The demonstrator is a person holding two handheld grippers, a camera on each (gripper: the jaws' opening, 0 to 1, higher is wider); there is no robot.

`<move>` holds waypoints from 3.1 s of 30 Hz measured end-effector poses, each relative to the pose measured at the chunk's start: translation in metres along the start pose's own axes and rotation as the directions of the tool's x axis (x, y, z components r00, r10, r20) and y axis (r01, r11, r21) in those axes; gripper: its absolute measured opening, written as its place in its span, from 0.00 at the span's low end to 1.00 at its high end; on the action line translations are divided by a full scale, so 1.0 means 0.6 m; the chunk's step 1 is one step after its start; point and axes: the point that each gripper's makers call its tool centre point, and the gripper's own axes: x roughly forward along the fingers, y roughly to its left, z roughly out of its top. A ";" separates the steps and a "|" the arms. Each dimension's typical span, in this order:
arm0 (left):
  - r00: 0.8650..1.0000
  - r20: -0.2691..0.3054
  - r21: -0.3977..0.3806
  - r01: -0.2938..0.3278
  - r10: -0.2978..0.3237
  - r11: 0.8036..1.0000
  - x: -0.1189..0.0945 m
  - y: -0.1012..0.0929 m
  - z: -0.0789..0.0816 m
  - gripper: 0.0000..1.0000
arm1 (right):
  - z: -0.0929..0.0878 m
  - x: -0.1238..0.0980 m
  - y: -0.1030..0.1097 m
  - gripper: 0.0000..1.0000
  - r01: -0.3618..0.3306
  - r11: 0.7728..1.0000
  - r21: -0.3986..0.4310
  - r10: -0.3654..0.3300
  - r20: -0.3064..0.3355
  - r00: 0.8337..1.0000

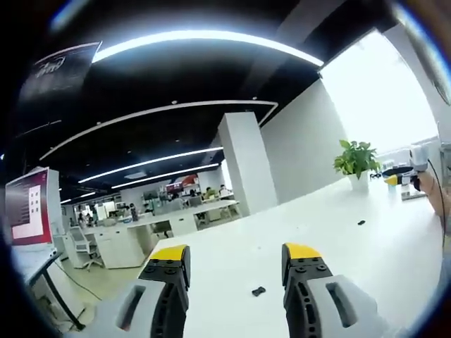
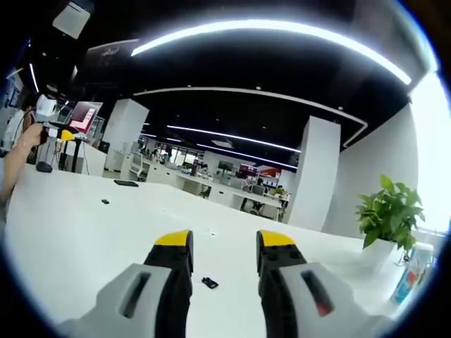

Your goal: Snap the two parts of the plastic buckle together until the buckle closes and remains connected.

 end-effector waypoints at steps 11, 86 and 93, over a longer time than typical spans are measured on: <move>0.997 -0.043 0.032 0.061 -0.060 0.998 0.022 -0.009 0.006 0.52 | -0.009 0.005 0.002 0.36 -0.013 1.000 0.004 0.013 -0.018 1.000; 0.817 -0.479 0.024 0.378 -0.321 0.925 0.186 -0.023 -0.144 0.46 | 0.000 0.006 0.019 0.34 -0.062 0.998 -0.028 0.061 -0.011 0.998; 0.809 -0.496 0.011 0.369 -0.315 0.929 0.186 -0.017 -0.156 0.46 | 0.007 0.003 0.022 0.34 -0.065 0.997 -0.034 0.065 0.001 0.998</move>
